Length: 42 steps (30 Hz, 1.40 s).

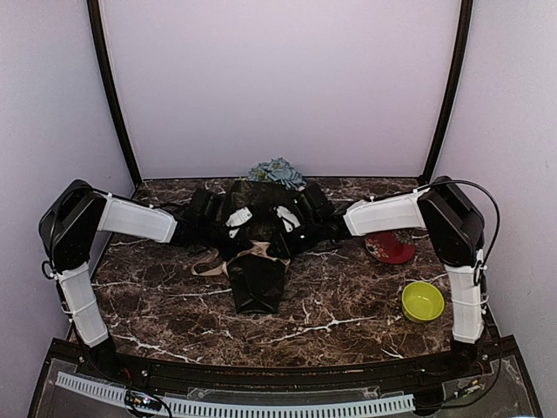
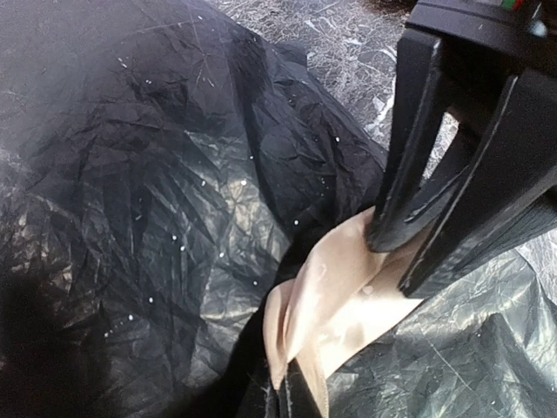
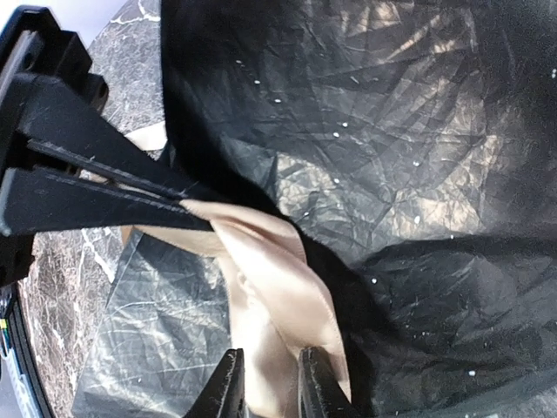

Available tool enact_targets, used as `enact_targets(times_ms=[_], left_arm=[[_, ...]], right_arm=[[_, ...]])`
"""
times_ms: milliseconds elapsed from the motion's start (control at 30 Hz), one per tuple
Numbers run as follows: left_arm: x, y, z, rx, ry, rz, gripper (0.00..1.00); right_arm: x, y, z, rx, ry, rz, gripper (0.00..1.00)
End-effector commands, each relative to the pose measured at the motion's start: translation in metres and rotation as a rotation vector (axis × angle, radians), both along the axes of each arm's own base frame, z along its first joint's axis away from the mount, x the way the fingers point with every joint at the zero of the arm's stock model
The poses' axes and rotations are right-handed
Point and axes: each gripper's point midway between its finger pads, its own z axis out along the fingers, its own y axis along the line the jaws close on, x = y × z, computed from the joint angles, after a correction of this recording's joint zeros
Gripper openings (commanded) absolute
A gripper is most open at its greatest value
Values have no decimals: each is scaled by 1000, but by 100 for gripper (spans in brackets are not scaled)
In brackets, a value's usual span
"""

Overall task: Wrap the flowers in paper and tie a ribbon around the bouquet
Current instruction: Cross the ribbon over the folded bouquet.

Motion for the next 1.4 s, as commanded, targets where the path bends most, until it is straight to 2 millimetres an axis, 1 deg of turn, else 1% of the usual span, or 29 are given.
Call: enact_targets(times_ms=[0, 200, 333, 400, 633, 733, 800, 867, 900, 967, 1167, 1267, 1367], left_arm=[[6, -4, 9, -29, 2, 8, 0], [9, -6, 7, -39, 20, 27, 0], [9, -9, 4, -53, 38, 31, 0], [9, -9, 3, -56, 43, 33, 0], [10, -9, 4, -69, 52, 43, 0], [13, -7, 5, -89, 65, 59, 0], [15, -7, 5, -108, 86, 65, 0], [15, -5, 3, -113, 105, 71, 0], [14, -5, 2, -114, 109, 71, 0], [11, -6, 1, -125, 122, 63, 0], [8, -9, -1, -145, 148, 58, 0], [8, -10, 1, -157, 150, 54, 0], [9, -11, 1, -163, 153, 55, 0]], right_arm=[[11, 10, 4, 17, -40, 4, 23], [0, 18, 1, 1, -68, 51, 23], [-8, 25, 7, 22, -91, 92, 23], [-7, 25, 7, 22, -99, 94, 23], [2, 21, -1, -41, -131, 57, 24], [-4, 23, -3, -54, -154, 96, 26], [-14, 23, 1, -14, -161, 126, 25], [-20, 21, 14, 42, -189, 131, 25], [-22, 20, 20, 63, -202, 133, 25], [-24, 21, 25, 86, -211, 146, 24], [-27, 27, 30, 114, -225, 175, 21], [-32, 31, 39, 151, -240, 206, 20], [-29, 32, 39, 140, -252, 197, 21]])
